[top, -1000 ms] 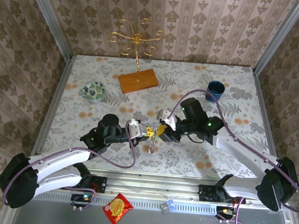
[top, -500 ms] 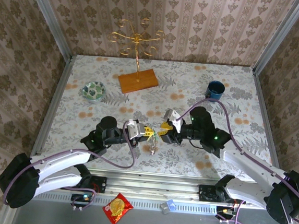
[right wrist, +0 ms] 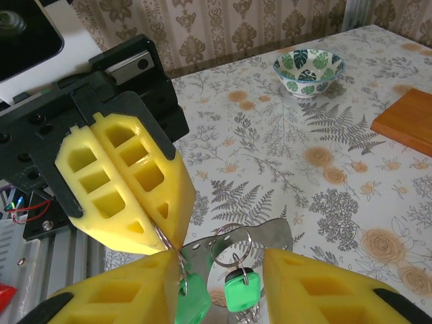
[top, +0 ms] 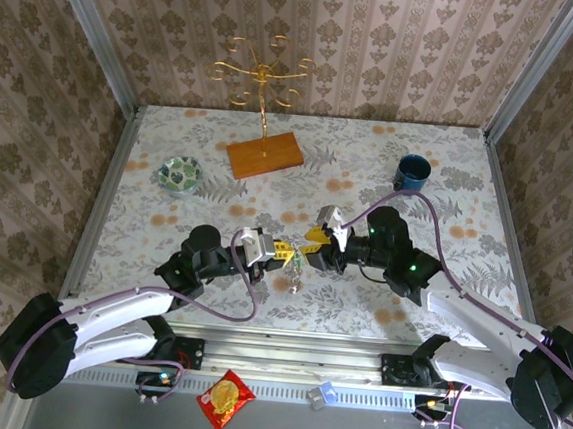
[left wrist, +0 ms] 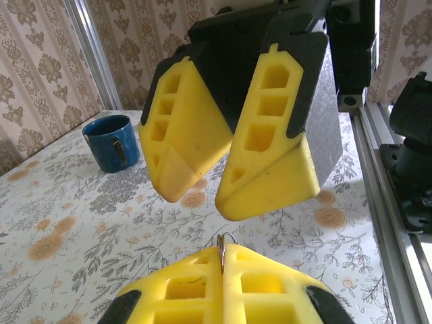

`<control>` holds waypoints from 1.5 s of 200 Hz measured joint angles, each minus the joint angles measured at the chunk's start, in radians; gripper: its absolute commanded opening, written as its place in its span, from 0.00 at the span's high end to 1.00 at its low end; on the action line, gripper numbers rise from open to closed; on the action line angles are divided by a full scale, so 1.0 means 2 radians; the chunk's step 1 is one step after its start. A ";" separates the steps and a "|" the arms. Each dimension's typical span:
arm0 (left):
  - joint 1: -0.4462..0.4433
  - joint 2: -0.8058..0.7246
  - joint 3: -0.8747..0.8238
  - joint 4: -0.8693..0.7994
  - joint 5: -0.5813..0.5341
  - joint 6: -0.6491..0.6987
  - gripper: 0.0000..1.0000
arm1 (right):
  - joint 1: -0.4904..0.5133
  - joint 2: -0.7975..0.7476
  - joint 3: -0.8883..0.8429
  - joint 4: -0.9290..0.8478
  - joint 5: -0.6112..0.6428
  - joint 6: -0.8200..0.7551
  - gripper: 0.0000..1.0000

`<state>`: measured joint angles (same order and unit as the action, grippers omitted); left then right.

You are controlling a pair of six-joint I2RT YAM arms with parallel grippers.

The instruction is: Put the keys on the keyring

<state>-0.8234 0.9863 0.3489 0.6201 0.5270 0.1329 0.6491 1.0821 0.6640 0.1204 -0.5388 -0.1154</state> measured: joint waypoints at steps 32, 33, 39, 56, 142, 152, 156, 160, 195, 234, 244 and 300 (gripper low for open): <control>0.000 0.000 -0.001 0.007 0.000 -0.003 1.00 | 0.000 0.011 0.000 0.003 -0.027 0.000 0.66; 0.000 0.000 -0.001 0.008 0.000 -0.003 1.00 | 0.000 0.012 0.000 0.003 -0.028 0.000 0.66; 0.000 0.000 -0.001 0.009 0.000 -0.004 1.00 | 0.000 0.015 0.000 0.002 -0.034 0.000 0.65; 0.000 0.000 -0.001 0.010 0.000 -0.004 1.00 | 0.000 0.023 0.000 0.002 -0.045 -0.001 0.65; 0.000 0.000 -0.008 0.022 0.001 -0.014 1.00 | -0.003 0.044 0.000 0.006 -0.063 -0.008 0.75; 0.000 0.000 -0.009 0.024 0.001 -0.015 1.00 | -0.003 0.048 0.000 0.006 -0.064 -0.008 0.75; 0.000 0.000 -0.009 0.026 0.001 -0.016 1.00 | -0.003 0.050 0.000 0.007 -0.065 -0.008 0.75; 0.000 0.000 -0.010 0.028 0.001 -0.017 1.00 | -0.003 0.051 0.000 0.007 -0.066 -0.008 0.75; 0.000 0.004 -0.013 0.038 0.002 -0.019 1.00 | -0.003 0.057 0.001 0.020 -0.076 -0.008 0.72; 0.000 0.005 -0.015 0.043 0.002 -0.019 1.00 | -0.008 0.057 0.001 0.021 -0.085 -0.008 0.76; 0.000 0.005 -0.015 0.043 0.002 -0.019 1.00 | -0.009 0.057 0.001 0.021 -0.087 -0.010 0.78; 0.000 0.007 -0.015 0.049 0.003 -0.026 1.00 | -0.011 0.058 0.006 0.020 -0.104 -0.010 0.92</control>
<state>-0.8227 1.0004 0.3180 0.7189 0.5339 0.0807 0.6262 1.1980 0.6769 0.1608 -0.7471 -0.1356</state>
